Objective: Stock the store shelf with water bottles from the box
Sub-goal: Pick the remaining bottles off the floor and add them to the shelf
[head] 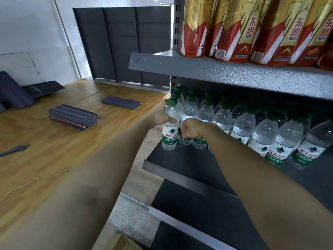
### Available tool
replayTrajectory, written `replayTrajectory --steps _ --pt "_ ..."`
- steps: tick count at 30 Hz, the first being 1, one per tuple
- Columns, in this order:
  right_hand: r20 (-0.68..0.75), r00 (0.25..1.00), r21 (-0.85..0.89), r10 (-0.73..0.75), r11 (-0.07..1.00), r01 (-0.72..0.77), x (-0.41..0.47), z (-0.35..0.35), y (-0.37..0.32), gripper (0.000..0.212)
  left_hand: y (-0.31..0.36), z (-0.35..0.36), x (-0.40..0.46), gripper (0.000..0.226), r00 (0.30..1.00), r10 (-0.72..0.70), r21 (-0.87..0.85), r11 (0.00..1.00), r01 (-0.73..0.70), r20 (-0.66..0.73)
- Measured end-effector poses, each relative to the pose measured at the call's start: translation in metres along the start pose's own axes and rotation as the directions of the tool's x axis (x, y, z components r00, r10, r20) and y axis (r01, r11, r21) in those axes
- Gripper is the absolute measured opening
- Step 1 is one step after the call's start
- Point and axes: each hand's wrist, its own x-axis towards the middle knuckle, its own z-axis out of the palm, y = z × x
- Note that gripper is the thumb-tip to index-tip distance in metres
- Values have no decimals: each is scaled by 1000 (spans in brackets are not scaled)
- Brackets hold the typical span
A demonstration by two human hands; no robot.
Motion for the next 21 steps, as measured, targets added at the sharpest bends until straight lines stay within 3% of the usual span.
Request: replayTrajectory --steps 5,12,16,19,21 --pt "18 1000 12 -5 1000 5 -1 4 -3 28 6 -6 -1 89 987 -54 65 997 45 153" --pt "13 1000 32 -19 999 19 -14 9 -6 23 -1 2 -15 70 998 -56 37 998 55 16" --pt "-4 1000 48 -2 999 2 -25 11 -2 18 -1 15 -33 62 990 -71 229 969 97 -120" --pt "-8 1000 51 0 999 1 -41 14 4 16 -5 24 -50 21 990 -19 414 907 76 -140" --pt "3 1000 59 8 998 -9 -52 19 12 15 -10 31 -60 11 990 -37 503 858 101 -136"
